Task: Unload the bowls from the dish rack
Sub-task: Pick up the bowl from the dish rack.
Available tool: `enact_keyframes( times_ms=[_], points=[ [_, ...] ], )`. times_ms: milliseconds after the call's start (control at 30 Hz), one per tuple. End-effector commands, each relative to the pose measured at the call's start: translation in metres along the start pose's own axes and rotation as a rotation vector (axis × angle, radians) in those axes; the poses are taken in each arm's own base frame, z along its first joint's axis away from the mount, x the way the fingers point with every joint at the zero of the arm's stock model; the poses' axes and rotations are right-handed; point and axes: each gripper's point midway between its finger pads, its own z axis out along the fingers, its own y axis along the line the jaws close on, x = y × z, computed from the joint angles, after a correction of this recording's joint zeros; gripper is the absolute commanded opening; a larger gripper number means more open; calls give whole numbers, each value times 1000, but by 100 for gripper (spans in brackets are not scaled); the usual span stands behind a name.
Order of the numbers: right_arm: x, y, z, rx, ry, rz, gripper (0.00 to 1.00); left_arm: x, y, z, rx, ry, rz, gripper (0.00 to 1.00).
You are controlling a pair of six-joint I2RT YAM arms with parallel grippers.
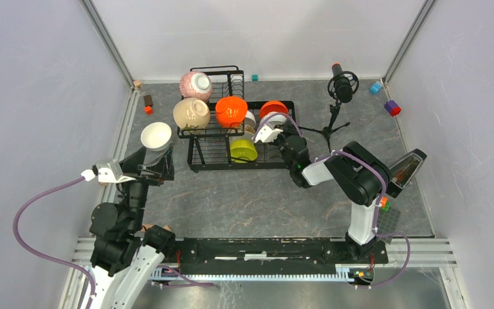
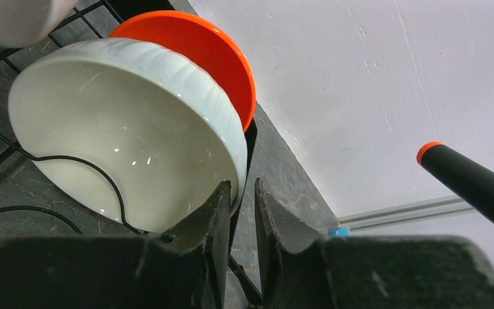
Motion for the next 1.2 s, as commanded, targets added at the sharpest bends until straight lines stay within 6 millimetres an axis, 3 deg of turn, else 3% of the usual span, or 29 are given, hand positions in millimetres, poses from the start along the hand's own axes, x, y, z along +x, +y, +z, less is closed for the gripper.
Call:
enact_keyframes(
  times_ms=[0, 200, 600, 1167],
  points=[
    [-14, -22, 0, 94, -37, 36, 25, -8, -2, 2, 15, -33, 25, 100],
    [-16, -25, -3, 118, -30, 22, 21, -8, -2, 1, 13, -33, 24, 100],
    [-16, -21, -8, 137, -21, 8, 0, -8, -1, 1, 5, -33, 27, 100],
    [-27, -54, -27, 312, -37, 63, 0, -8, 0, 1, 4, -32, 27, 100]
  ],
)
